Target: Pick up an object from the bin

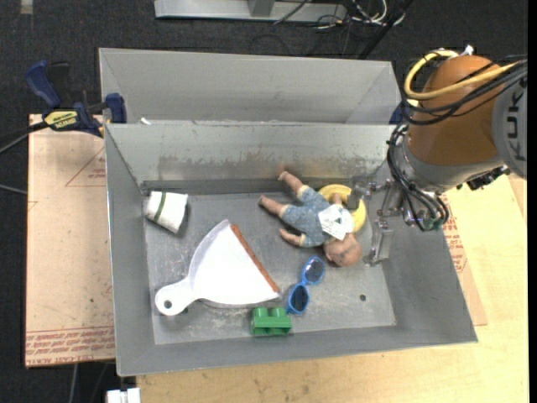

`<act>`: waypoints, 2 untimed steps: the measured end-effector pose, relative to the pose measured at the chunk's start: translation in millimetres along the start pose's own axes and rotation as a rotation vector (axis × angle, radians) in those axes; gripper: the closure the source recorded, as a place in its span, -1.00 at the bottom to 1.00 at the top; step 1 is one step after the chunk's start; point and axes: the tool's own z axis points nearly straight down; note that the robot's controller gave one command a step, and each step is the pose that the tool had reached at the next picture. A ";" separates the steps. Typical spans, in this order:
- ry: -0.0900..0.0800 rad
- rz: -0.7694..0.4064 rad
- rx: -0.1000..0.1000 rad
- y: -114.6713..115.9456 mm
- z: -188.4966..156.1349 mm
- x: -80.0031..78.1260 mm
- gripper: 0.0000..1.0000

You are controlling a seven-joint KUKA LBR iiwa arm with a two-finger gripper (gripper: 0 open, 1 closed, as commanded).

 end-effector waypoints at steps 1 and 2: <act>-0.008 -0.002 0.001 0.2 -4.7 -1.4 -1.00; -0.016 -0.038 0.002 2.9 29.7 -7.1 -1.00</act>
Offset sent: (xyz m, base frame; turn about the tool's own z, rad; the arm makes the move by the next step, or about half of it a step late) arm 0.0089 0.0085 -0.1055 -0.1071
